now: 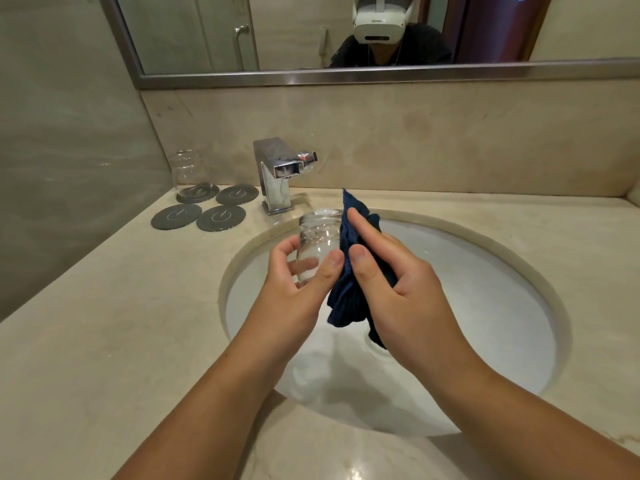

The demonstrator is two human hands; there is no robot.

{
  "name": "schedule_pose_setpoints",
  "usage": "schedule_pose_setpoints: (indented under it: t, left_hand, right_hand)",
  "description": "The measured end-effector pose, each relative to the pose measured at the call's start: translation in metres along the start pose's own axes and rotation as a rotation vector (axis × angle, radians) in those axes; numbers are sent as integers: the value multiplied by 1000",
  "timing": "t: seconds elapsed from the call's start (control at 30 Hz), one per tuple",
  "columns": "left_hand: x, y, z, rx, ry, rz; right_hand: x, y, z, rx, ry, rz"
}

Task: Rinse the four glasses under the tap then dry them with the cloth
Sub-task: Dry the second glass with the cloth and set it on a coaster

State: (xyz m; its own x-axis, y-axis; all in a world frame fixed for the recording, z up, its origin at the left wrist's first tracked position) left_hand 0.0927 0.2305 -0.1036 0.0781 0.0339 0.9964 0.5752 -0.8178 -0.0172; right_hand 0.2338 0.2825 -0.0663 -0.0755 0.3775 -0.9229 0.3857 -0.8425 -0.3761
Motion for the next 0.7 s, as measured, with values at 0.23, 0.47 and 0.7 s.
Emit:
schedule_pose_setpoints:
  t: [0.23, 0.47, 0.7]
  left_hand:
    - [1, -2, -13, 51, 117, 26]
    - [1, -3, -8, 22, 257, -19]
    - [-2, -4, -4, -21, 145, 5]
  right_hand:
    - [-5, -1, -1, -2, 20, -14]
    - [3, -5, -7, 33, -74, 85]
    - [-4, 0, -4, 20, -30, 7]
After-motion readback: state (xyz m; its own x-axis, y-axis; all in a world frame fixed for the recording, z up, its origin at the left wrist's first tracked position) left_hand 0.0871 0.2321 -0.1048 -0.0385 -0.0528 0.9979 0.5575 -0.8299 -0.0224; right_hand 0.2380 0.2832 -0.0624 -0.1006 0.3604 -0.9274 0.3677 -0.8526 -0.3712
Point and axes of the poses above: each hand's wrist, its own y-axis away from the middle knuckle, its own z-axis out of the palm, x = y × z, the point moved 8 cm from there along -y, towards the middle knuckle, and after that the axes turned 5 degrees about x, right-handed, at the moved point
